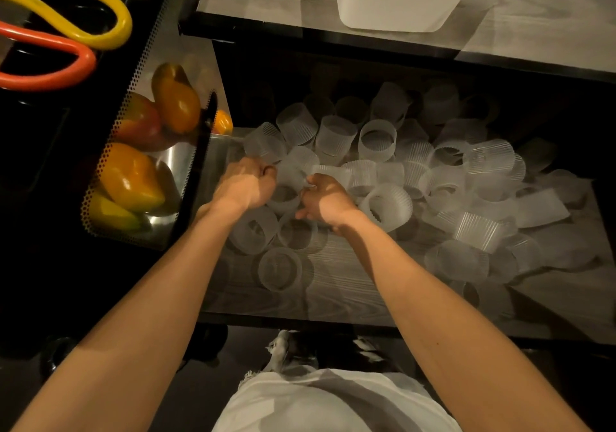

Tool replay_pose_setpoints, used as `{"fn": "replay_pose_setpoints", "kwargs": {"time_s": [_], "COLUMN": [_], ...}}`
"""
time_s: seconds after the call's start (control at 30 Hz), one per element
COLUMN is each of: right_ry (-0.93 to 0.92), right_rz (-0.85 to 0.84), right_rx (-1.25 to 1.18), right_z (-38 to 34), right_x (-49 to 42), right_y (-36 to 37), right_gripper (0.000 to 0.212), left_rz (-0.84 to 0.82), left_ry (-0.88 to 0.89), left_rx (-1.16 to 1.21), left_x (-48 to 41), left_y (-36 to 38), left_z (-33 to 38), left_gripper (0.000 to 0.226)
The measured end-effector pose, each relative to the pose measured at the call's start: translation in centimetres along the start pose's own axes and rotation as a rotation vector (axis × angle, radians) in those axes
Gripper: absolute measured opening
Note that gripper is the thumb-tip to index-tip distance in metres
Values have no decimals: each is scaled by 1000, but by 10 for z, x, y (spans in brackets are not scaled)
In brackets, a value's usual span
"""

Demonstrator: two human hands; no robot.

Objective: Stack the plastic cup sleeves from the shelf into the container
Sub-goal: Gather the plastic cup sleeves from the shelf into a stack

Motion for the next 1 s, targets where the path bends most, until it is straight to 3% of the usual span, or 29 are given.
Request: {"fn": "replay_pose_setpoints", "kwargs": {"time_s": [0.4,0.6,0.73,1.0], "right_ry": [-16,-169,-144,-165], "right_rz": [-60,154,164,230], "right_rx": [97,61,128,136], "right_z": [-13,-30,-29,-1], "right_x": [-5,8,19,42], "right_y": [10,-24,-42,-57], "right_gripper": [62,33,9,15], "left_rz": [-84,47,22,-87], "left_ry": [-17,58,146,318], "left_rx": [-74,79,154,171], "left_x": [-10,-8,-5,13], "left_y": [11,-13,-7,16], "left_z": [4,12,25,49], "left_gripper": [31,28,23,18]}}
Point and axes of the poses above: each hand's wrist, its own x-axis away from the middle knuckle, its own y-axis out of the palm, z = x × y, the point moved 9 cm from there along -x, towards the middle knuckle, and after that the axes turned 4 degrees about -z, right-handed, at the moved point
